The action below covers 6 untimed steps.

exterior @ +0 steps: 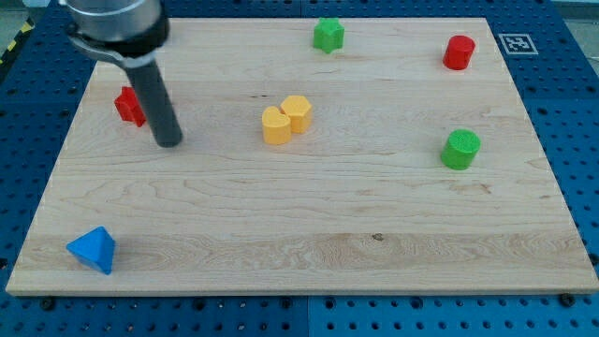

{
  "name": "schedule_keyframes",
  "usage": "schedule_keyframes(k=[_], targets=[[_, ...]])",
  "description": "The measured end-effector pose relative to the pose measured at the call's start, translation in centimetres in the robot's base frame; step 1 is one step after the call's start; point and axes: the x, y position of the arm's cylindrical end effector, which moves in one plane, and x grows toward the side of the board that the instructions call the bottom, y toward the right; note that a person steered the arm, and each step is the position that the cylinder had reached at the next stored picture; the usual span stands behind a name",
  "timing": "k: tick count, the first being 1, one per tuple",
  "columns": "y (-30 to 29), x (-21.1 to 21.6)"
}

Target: Move the arm above the green circle

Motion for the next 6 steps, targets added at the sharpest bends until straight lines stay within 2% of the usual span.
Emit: schedule_keyframes(k=[1, 4, 5, 6], targets=[[5.8, 1.5], [29.5, 0.6], [33.8, -3.5], [34.8, -4.9]])
